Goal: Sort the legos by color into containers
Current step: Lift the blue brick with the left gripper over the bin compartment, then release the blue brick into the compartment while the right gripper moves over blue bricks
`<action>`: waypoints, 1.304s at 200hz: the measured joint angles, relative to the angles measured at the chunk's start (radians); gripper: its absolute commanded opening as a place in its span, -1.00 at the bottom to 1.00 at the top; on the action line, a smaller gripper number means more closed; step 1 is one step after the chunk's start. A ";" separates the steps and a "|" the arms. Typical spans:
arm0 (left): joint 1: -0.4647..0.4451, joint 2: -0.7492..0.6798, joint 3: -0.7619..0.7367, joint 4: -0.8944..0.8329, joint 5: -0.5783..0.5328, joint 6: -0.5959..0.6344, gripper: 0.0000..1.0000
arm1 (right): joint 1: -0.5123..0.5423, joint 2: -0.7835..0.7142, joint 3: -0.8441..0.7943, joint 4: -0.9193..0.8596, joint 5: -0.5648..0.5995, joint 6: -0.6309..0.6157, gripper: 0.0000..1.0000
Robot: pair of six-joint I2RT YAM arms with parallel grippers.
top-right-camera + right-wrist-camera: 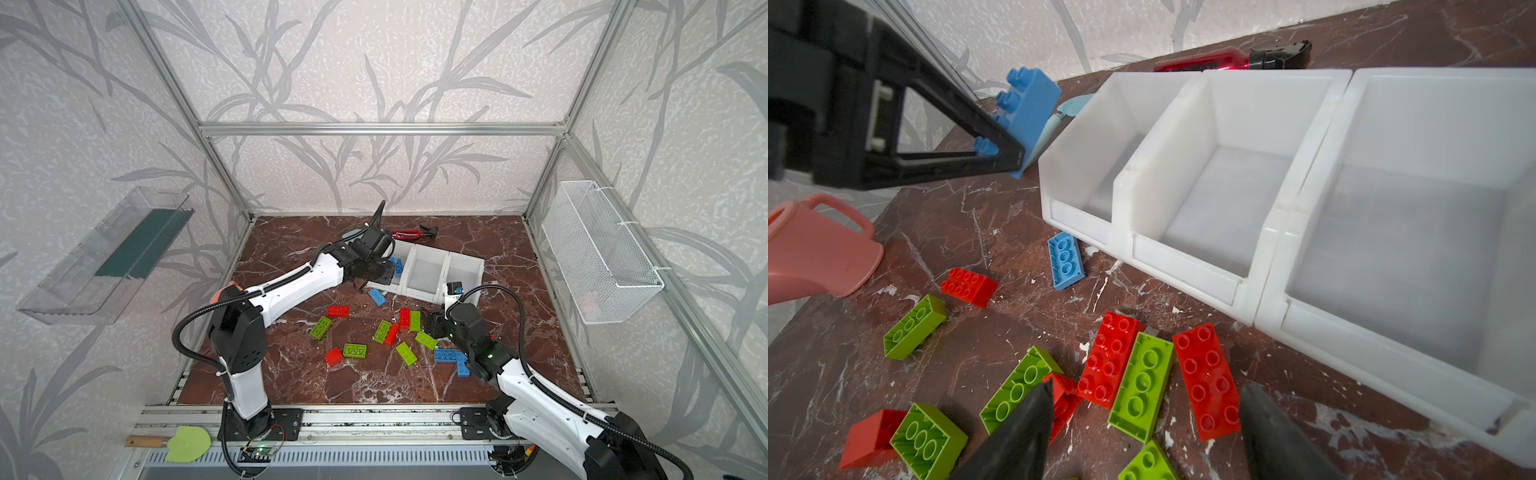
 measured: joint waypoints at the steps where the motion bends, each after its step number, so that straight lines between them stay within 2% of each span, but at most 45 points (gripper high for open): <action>1: 0.002 0.003 0.002 0.000 0.000 0.000 -0.35 | 0.000 0.000 0.000 0.000 0.000 0.000 0.43; 56: 0.081 0.176 0.161 -0.018 0.049 -0.004 -0.35 | 0.000 -0.002 -0.008 0.007 0.002 0.008 0.43; 102: 0.107 0.309 0.299 -0.058 0.079 -0.003 -0.29 | 0.000 -0.002 -0.012 0.013 0.003 0.014 0.43; 113: 0.106 0.332 0.325 -0.069 0.083 -0.003 -0.24 | 0.000 -0.002 -0.012 0.013 0.006 0.015 0.42; 148: 0.106 0.379 0.399 -0.112 0.094 -0.014 0.13 | 0.000 -0.023 -0.013 0.013 0.010 0.026 0.43; 170: 0.106 0.386 0.417 -0.127 0.098 -0.018 0.33 | 0.000 -0.053 -0.011 -0.008 0.009 0.046 0.42; 198: 0.108 0.386 0.417 -0.149 0.098 -0.021 0.49 | 0.000 -0.118 0.013 -0.120 0.013 0.064 0.42; 238: 0.108 0.313 0.340 -0.142 0.098 -0.029 0.56 | 0.000 -0.220 0.117 -0.359 0.064 0.062 0.42; 261: 0.098 0.180 0.224 -0.113 0.089 -0.038 0.56 | 0.000 -0.277 0.164 -0.509 0.106 0.078 0.42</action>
